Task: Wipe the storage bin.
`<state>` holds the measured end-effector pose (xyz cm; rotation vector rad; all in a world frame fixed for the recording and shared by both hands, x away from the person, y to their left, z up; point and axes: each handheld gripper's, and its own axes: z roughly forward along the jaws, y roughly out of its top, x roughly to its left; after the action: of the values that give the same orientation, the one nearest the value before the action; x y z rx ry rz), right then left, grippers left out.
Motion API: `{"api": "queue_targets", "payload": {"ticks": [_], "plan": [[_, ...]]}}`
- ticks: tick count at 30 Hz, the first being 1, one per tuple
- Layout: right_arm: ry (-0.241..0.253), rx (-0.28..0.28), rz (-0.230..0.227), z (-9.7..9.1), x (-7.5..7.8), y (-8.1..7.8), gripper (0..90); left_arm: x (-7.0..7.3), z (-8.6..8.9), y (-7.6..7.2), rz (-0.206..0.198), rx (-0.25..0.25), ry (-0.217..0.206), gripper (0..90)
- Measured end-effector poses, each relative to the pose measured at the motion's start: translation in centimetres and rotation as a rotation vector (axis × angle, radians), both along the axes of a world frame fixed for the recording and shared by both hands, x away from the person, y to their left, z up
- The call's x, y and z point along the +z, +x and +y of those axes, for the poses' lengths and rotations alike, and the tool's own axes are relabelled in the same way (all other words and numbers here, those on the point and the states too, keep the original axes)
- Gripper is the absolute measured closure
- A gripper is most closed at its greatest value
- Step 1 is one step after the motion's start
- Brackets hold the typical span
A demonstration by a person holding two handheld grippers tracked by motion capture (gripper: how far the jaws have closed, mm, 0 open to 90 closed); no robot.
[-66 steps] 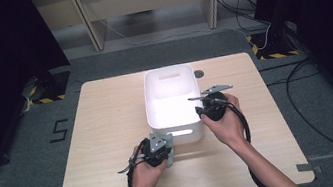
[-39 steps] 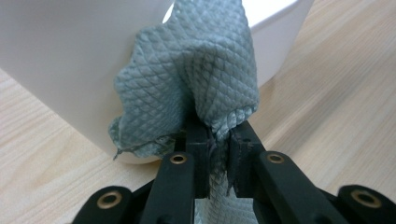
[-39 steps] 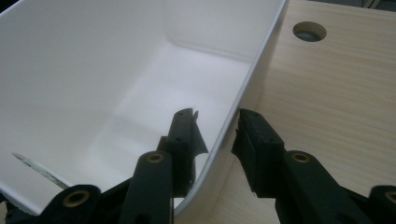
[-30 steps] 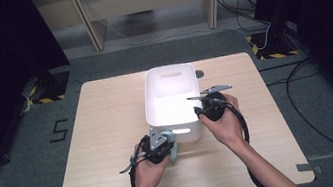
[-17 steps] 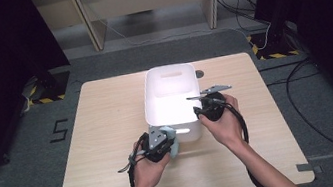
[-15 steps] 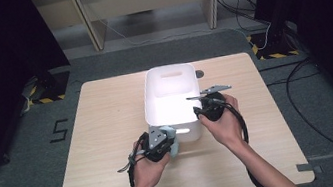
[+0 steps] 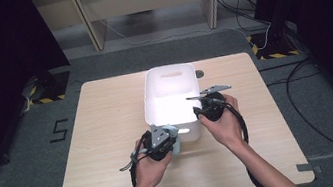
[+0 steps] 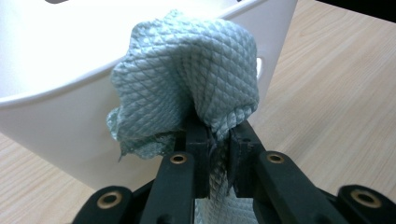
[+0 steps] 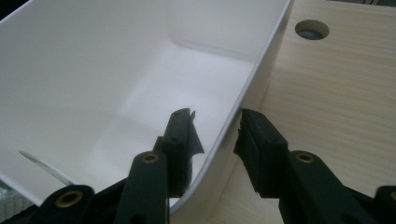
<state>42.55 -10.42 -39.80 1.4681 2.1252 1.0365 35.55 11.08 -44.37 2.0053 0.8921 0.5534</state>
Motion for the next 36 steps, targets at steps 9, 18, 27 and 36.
{"api": "queue_targets", "payload": {"ticks": [9,18,27,36], "plan": [[0.001,-0.001,0.001,0.0,0.0,0.0,64.6,-0.1,-0.4,0.1,0.003,-0.006,0.010,80.9],[0.001,-0.001,0.002,0.0,0.0,0.0,64.5,-0.1,-0.6,0.2,0.009,-0.010,0.027,80.9],[0.000,0.000,0.002,0.0,0.0,0.0,64.5,-0.6,-1.0,0.2,0.011,-0.011,0.043,80.9],[0.003,-0.003,0.002,0.0,0.0,0.0,64.4,-1.2,-1.1,0.3,0.023,-0.013,0.050,80.9]]}}
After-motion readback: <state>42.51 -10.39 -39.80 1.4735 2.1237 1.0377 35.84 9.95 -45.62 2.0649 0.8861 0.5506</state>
